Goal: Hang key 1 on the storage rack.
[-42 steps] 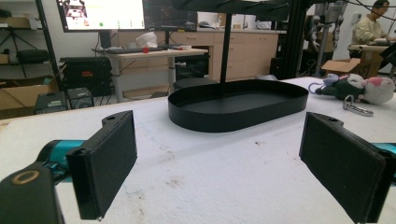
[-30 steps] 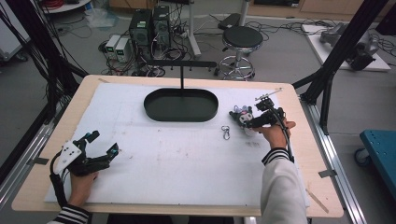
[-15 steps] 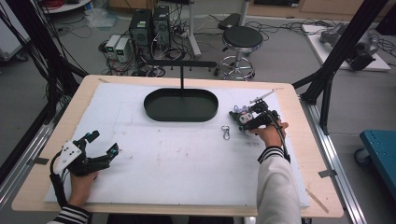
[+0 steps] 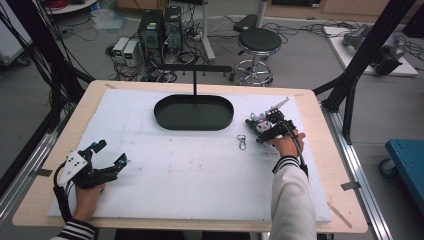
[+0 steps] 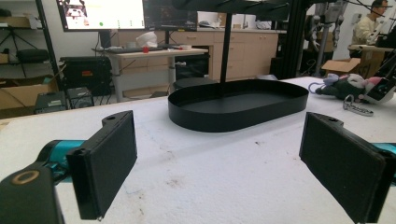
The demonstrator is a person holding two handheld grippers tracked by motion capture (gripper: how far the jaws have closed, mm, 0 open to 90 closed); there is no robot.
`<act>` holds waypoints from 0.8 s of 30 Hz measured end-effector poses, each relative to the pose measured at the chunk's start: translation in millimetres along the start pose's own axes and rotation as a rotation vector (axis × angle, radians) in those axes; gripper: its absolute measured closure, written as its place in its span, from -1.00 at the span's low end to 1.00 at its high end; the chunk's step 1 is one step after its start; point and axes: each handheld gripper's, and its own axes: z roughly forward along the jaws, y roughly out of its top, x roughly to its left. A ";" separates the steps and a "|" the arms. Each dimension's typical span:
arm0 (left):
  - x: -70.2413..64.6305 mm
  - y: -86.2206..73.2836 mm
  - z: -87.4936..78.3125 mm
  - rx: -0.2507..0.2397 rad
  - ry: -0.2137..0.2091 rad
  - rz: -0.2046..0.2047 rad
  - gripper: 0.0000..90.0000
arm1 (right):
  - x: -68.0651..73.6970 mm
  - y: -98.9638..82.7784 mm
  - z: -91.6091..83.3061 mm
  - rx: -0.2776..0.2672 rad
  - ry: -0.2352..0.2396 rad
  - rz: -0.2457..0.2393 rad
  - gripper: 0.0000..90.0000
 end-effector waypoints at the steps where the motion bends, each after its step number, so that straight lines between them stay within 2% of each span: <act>1: 0.0 0.0 0.0 0.000 0.000 0.000 -0.74 | 0.0 0.0 0.0 0.000 0.000 0.000 -0.62; 3: 0.0 0.0 0.0 0.000 0.000 0.000 -0.74 | -0.5 0.0 1.5 0.015 -0.003 0.007 -0.57; 5: -0.1 0.0 0.1 0.000 0.001 0.001 -0.74 | -0.1 0.7 4.6 0.030 0.003 -0.004 -0.34; 6: -0.1 0.0 0.1 0.000 0.001 0.001 -0.74 | -0.1 0.7 4.6 0.030 0.003 -0.004 -0.34; 8: -0.1 0.0 0.1 0.000 0.001 0.001 -0.74 | 2.1 2.0 6.2 0.045 0.005 -0.020 -0.10; 9: -0.1 0.0 0.1 0.000 0.001 0.001 -0.74 | 3.0 2.7 6.8 0.046 0.003 -0.031 -0.04; 10: -0.1 0.0 0.1 0.000 0.001 0.000 -0.74 | 4.0 3.8 5.6 0.039 -0.012 -0.039 0.09; 16: -0.3 -0.1 0.3 -0.002 0.001 0.000 -0.74 | 0.6 2.7 2.6 0.020 0.008 0.003 0.20; 24: -0.6 0.0 0.3 -0.001 0.000 -0.002 -0.74 | 1.9 3.0 -2.3 -0.014 0.006 -0.019 0.22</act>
